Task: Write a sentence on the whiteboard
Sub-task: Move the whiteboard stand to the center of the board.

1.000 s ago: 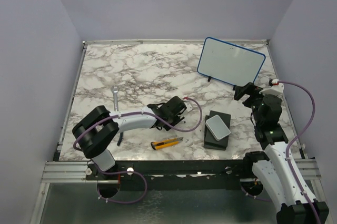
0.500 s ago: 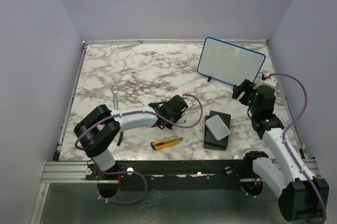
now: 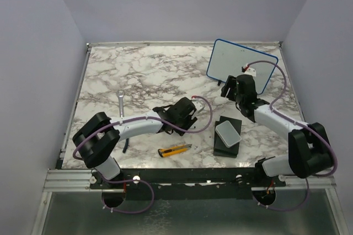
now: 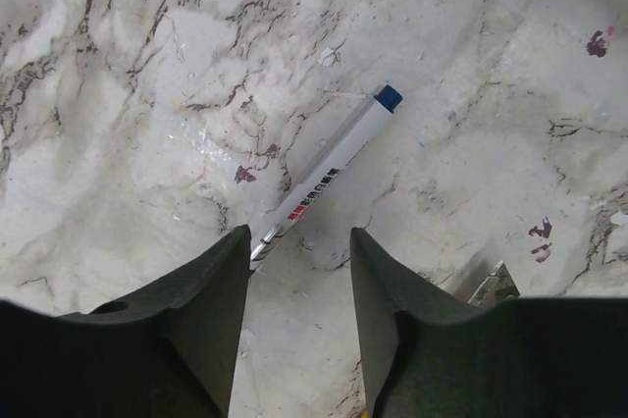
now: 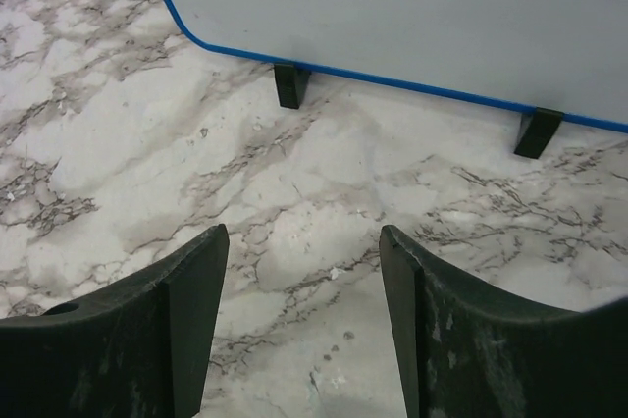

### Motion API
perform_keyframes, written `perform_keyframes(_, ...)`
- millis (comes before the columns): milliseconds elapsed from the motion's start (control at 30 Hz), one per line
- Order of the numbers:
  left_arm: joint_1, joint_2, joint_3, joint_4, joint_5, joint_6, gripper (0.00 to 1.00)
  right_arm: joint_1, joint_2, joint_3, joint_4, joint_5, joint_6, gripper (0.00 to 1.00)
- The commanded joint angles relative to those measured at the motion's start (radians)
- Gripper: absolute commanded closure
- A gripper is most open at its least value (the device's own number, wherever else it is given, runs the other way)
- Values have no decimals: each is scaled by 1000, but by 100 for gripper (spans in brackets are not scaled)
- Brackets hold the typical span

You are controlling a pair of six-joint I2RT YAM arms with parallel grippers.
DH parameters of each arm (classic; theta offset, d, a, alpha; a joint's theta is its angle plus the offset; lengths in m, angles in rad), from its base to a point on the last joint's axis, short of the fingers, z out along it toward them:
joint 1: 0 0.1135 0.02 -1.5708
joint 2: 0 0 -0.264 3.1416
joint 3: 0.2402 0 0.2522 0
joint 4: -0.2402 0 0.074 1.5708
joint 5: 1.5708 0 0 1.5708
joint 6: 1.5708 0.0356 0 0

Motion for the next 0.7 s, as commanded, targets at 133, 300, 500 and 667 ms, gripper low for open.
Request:
perform_keyframes(133,50,-128,-2,28,58,-15,46,50,257,161,84,77,13,36)
perform_keyframes(300,124,-188,-8,30,60,-34,45,59,374,245,75,101,-2,43)
perform_keyframes(500,199,-249,-16,46,77,-45,44,66,478,324,54,151,-1,50)
perform_keyframes(667,217,-272,-22,49,82,-47,44,69,548,382,17,201,10,53)
